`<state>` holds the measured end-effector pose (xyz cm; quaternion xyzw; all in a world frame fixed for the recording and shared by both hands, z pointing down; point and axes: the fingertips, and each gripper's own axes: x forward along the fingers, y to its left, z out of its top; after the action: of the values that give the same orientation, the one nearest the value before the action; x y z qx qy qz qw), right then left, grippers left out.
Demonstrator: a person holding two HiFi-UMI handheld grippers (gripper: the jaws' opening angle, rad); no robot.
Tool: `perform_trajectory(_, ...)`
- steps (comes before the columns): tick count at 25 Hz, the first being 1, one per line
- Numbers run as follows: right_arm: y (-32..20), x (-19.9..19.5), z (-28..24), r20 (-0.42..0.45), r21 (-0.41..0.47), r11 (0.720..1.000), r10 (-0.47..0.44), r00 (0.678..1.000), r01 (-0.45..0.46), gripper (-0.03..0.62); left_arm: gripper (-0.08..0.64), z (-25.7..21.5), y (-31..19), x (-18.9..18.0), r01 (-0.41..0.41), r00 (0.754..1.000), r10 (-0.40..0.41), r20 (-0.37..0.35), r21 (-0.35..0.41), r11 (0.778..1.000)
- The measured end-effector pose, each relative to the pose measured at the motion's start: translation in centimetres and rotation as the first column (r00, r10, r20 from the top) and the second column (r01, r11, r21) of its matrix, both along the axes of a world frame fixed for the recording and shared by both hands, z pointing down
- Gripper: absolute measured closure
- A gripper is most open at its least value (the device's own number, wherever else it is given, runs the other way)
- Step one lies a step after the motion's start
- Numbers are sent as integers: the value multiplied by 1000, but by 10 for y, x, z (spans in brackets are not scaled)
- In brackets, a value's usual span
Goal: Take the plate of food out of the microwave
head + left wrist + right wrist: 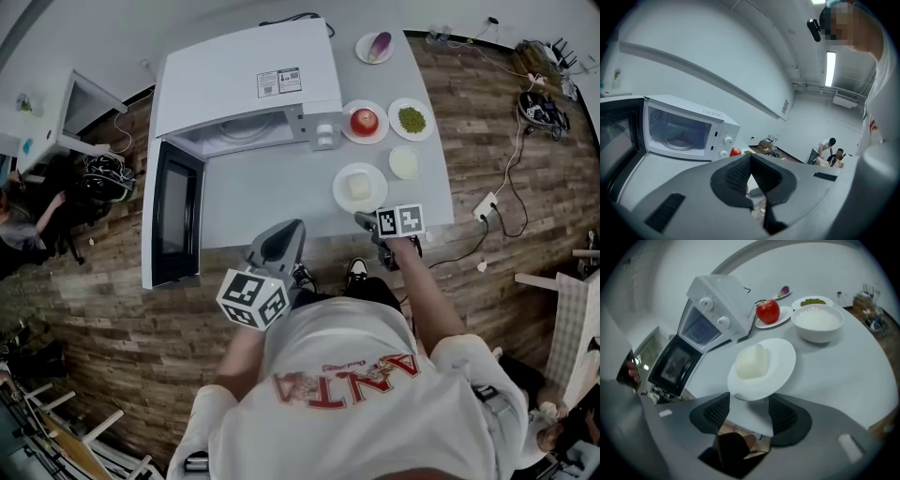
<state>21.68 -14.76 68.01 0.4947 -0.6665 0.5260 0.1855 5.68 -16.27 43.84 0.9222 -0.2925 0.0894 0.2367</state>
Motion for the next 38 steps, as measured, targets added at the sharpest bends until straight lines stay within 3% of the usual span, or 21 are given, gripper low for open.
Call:
perform_trajectory(4,15,5,12,-178,-53,989,-147,973,139,364,554,1,2,4,-5,1000,5,-2,-7,1000)
perform_trajectory(8,24,13,10,-214,-57,987,-159,964,150,390,554,2,2,5,-8,1000,7,-5,-14,1000)
perform_trajectory(12,8,25,-31,-225,106,991,-62,972,88,569,554,-5,-2,9,-2,1000,2,-15,7,1000)
perform_trajectory(14,-4,24,-62,-201,222,972,-33,979,79,591,554,-9,-6,10,2,1000,-1,-20,22,1000)
perform_trajectory(19,-23,15,-152,-154,475,876,-5,988,79,591,554,-23,-21,11,18,1000,-17,-20,75,997)
perform_trajectory(24,-30,7,-245,-164,679,727,9,987,106,591,554,-48,-35,14,22,1000,-20,-15,160,987)
perform_trajectory(30,-31,2,-333,-95,818,574,63,994,42,591,554,-76,-35,19,-6,1000,10,-16,219,976)
perform_trajectory(34,-32,-3,-363,-109,854,518,75,991,55,591,554,-93,-38,14,-1,999,11,-37,251,968)
perform_trajectory(38,-37,-6,-369,-114,857,512,79,990,58,591,554,-104,-44,9,13,999,0,-47,280,960)
